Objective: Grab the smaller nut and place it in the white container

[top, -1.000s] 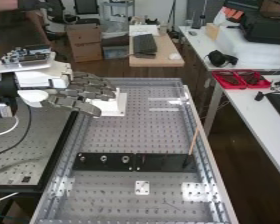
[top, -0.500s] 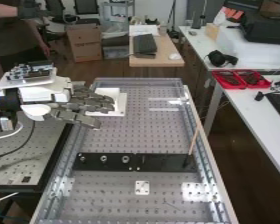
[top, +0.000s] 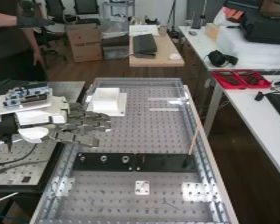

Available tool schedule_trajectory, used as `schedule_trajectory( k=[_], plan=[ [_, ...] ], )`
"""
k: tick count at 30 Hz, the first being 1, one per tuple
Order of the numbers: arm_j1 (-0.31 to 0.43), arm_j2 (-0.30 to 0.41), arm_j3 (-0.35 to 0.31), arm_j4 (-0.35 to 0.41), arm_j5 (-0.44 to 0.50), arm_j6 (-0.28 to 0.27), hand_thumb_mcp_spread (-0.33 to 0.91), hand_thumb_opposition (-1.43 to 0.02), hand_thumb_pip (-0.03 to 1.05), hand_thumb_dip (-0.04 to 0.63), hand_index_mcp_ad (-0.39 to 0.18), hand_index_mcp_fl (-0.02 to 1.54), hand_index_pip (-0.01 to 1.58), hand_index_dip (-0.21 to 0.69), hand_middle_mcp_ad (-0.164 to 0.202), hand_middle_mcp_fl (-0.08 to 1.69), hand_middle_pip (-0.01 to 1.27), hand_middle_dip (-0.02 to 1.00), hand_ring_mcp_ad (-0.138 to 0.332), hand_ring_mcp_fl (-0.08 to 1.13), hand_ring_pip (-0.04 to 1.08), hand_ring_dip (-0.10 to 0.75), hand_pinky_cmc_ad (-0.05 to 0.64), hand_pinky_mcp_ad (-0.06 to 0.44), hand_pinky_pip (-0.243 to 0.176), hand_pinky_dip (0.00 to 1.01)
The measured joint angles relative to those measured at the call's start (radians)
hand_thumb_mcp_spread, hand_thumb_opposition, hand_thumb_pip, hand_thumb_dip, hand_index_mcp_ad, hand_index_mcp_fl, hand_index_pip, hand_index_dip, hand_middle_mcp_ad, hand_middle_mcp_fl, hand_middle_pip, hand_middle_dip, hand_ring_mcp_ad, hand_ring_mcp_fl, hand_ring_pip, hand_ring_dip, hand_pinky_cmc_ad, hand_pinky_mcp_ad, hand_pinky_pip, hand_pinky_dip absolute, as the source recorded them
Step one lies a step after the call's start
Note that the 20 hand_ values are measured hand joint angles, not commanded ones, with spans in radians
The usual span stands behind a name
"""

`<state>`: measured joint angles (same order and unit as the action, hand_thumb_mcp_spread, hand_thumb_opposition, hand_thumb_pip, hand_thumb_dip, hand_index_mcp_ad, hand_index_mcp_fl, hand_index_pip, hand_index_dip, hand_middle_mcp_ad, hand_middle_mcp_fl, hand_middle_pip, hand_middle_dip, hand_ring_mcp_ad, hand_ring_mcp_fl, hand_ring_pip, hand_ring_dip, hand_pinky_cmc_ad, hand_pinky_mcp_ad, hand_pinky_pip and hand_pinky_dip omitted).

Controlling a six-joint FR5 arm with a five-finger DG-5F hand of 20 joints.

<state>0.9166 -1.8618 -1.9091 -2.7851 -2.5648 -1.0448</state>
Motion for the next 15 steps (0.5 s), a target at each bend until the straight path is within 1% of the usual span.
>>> schedule_trajectory(
  k=[1,3,5,7,8,9,11,12,14,15],
  plan=[
    [-0.002,-0.004,0.003,-0.003,-0.005,-0.005,0.34,-0.8,0.64,0.159,-0.145,0.0,1.15,-0.051,0.075,0.05,0.14,0.19,0.187,0.0,0.08,0.058,0.396,0.311,-0.094,0.36],
    [-0.012,-0.024,0.017,-0.018,-0.037,-0.034,0.34,-0.8,0.64,0.159,-0.157,0.0,1.16,-0.051,0.07,0.05,0.14,0.19,0.18,0.0,0.08,0.058,0.396,0.314,-0.091,0.36],
    [-0.016,-0.033,0.024,-0.026,-0.055,-0.047,0.34,-0.8,0.64,0.159,-0.152,0.0,1.18,-0.049,0.07,0.05,0.14,0.19,0.176,0.0,0.08,0.058,0.398,0.312,-0.091,0.36],
    [-0.02,-0.04,0.031,-0.033,-0.068,-0.055,0.34,-0.8,0.64,0.155,-0.161,-0.01,1.2,-0.049,0.066,0.05,0.14,0.19,0.176,0.0,0.08,0.058,0.398,0.312,-0.094,0.35],
    [-0.021,-0.044,0.034,-0.036,-0.073,-0.062,0.34,-0.8,0.64,0.159,-0.152,0.0,1.21,-0.049,0.07,0.05,0.14,0.19,0.176,0.0,0.08,0.058,0.394,0.312,-0.094,0.35],
    [-0.022,-0.049,0.037,-0.04,-0.078,-0.071,0.34,-0.8,0.65,0.162,-0.155,-0.01,1.22,-0.049,0.065,0.05,0.14,0.19,0.176,0.0,0.08,0.058,0.394,0.312,-0.094,0.35],
    [-0.022,-0.06,0.043,-0.042,-0.084,-0.083,0.34,-0.8,0.65,0.171,-0.155,-0.01,1.24,-0.047,0.068,0.05,0.14,0.19,0.176,0.0,0.08,0.058,0.398,0.312,-0.094,0.35],
    [-0.022,-0.063,0.044,-0.042,-0.086,-0.085,0.34,-0.8,0.65,0.173,-0.161,-0.01,1.26,-0.045,0.068,0.05,0.14,0.19,0.176,0.0,0.08,0.058,0.398,0.312,-0.094,0.35],
    [-0.022,-0.071,0.046,-0.037,-0.087,-0.082,0.34,-0.8,0.65,0.175,-0.152,0.0,1.29,-0.044,0.068,0.05,0.14,0.19,0.176,0.0,0.08,0.058,0.398,0.312,-0.094,0.35],
    [-0.022,-0.072,0.046,-0.035,-0.085,-0.079,0.34,-0.8,0.65,0.175,-0.159,-0.01,1.3,-0.051,0.068,0.05,0.14,0.19,0.176,0.0,0.08,0.058,0.394,0.312,-0.091,0.35]
  ],
)
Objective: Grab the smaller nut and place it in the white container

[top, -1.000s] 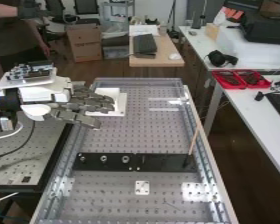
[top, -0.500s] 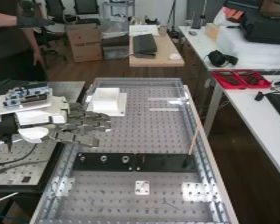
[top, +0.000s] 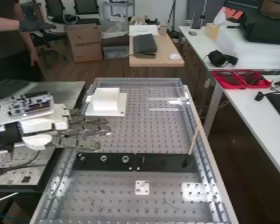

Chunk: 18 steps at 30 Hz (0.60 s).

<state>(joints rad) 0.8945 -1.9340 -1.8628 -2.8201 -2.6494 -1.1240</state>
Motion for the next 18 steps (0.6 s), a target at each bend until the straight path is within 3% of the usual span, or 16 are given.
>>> schedule_trajectory(
  k=[7,18],
  plan=[
    [0.003,-0.008,-0.005,0.022,0.024,0.029,0.34,-0.8,0.65,0.175,-0.152,0.02,1.35,-0.026,0.068,0.05,0.14,0.19,0.176,0.0,0.08,0.058,0.394,0.314,-0.094,0.35],
    [0.004,-0.041,0.007,0.042,0.063,0.135,0.36,-0.82,0.65,0.175,-0.15,0.05,1.35,-0.024,0.073,0.05,0.14,0.19,0.176,0.0,0.08,0.058,0.394,0.311,-0.094,0.35]
  ],
)
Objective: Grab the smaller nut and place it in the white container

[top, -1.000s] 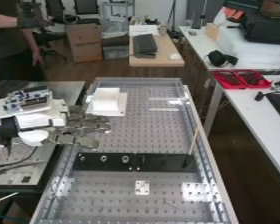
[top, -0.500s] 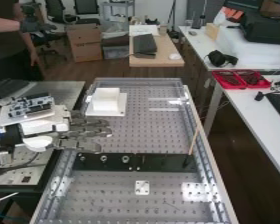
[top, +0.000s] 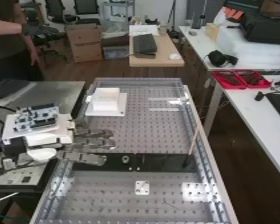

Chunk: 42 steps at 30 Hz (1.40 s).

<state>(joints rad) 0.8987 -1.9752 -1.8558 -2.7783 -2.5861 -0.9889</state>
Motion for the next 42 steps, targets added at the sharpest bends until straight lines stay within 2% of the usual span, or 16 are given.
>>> schedule_trajectory(
  k=[7,30,33,42],
  plan=[
    [0.0,-0.009,0.003,0.035,0.001,0.065,0.36,-0.82,0.65,0.175,-0.15,0.05,1.35,-0.016,0.075,0.07,0.14,0.19,0.176,0.0,0.08,0.058,0.394,0.311,-0.094,0.34],
    [-0.002,-0.025,-0.027,0.098,-0.022,-0.028,0.36,-0.82,0.65,0.176,-0.152,0.06,1.4,-0.012,0.075,0.08,0.14,0.21,0.182,0.0,0.08,0.058,0.398,0.304,-0.094,0.33],
    [-0.003,-0.031,-0.035,0.117,-0.014,-0.031,0.36,-0.82,0.65,0.178,-0.152,0.06,1.39,-0.01,0.073,0.08,0.14,0.21,0.164,0.0,0.08,0.058,0.394,0.304,-0.094,0.33],
    [-0.003,-0.04,-0.061,0.179,0.008,-0.015,0.36,-0.82,0.65,0.176,-0.152,0.05,1.42,-0.009,0.072,0.07,0.14,0.21,0.164,0.0,0.08,0.058,0.384,0.304,-0.094,0.32]
  ],
)
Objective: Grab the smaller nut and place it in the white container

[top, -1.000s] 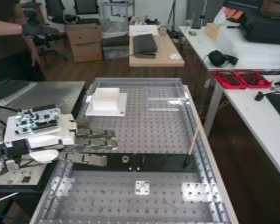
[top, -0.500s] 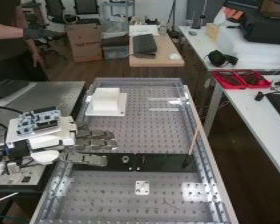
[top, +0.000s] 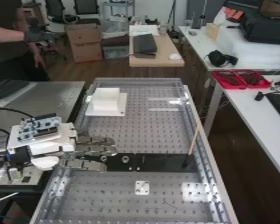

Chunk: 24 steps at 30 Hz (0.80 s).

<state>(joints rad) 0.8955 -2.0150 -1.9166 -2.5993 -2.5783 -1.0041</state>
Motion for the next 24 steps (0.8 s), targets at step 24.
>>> schedule_trajectory(
  k=[24],
  plan=[
    [-0.005,-0.03,-0.007,0.023,-0.008,0.004,0.37,-0.82,0.65,0.19,-0.15,0.07,1.44,0.005,0.072,0.07,0.14,0.21,0.162,0.0,0.08,0.058,0.386,0.302,-0.091,0.3]
  ],
)
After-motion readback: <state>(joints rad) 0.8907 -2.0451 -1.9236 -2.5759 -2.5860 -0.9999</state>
